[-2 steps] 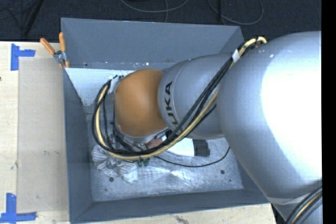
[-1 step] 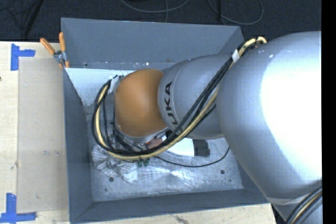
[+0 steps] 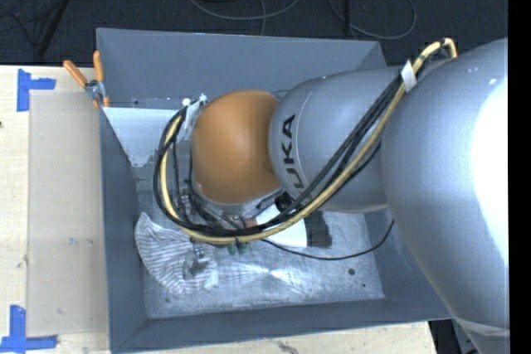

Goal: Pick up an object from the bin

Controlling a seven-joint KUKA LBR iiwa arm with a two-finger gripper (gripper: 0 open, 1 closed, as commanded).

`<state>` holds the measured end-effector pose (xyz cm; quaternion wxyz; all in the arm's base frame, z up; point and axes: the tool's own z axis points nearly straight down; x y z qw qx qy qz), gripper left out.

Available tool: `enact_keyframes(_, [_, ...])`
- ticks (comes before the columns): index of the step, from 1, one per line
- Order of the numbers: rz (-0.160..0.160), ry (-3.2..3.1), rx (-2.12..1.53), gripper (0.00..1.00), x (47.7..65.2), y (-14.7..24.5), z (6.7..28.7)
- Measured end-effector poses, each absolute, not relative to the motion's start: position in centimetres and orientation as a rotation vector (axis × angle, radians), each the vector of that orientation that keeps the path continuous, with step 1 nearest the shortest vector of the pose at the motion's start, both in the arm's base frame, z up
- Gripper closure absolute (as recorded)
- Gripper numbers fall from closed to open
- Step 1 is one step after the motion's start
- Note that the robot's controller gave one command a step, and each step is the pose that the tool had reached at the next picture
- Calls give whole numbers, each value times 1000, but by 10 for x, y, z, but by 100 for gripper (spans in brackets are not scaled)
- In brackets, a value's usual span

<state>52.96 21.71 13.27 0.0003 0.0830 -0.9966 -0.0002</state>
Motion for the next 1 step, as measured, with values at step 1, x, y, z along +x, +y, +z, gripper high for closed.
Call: enact_keyframes(1, [-1,-3130,260,0,530,217,133])
